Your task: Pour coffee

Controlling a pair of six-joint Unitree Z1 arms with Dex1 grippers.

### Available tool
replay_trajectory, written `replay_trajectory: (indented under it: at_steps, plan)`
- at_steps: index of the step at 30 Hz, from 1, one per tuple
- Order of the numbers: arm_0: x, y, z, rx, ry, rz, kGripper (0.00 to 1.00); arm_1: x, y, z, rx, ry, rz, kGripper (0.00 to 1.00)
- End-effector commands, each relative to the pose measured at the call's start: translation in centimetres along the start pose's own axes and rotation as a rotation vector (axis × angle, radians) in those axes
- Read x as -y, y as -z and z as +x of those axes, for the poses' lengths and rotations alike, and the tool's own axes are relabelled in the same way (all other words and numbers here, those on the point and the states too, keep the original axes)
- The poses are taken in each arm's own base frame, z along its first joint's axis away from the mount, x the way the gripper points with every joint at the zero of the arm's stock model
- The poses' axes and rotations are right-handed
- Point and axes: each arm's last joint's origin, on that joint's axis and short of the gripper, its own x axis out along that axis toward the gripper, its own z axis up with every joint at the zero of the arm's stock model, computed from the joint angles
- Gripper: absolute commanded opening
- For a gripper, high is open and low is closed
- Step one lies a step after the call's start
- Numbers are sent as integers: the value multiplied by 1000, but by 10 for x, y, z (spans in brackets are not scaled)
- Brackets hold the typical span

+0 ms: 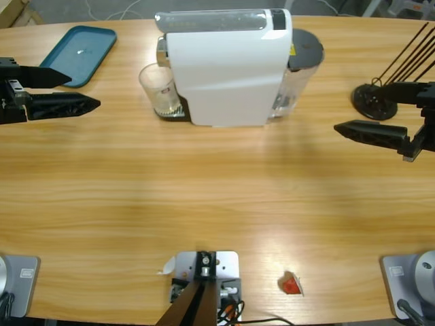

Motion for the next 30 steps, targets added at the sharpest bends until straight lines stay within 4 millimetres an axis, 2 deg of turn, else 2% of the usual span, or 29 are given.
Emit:
replay_trajectory:
  at_steps: [1,13,30]
  plan:
    - [1,11,-2,-26,25,-3,1000,2,12,-2,-15,24,-4,1000]
    - [5,16,-13,-38,49,52,1000,3,12,-5,-6,36,0,1000]
    - [3,19,-9,-59,45,76,1000,5,15,-3,-17,61,0,1000]
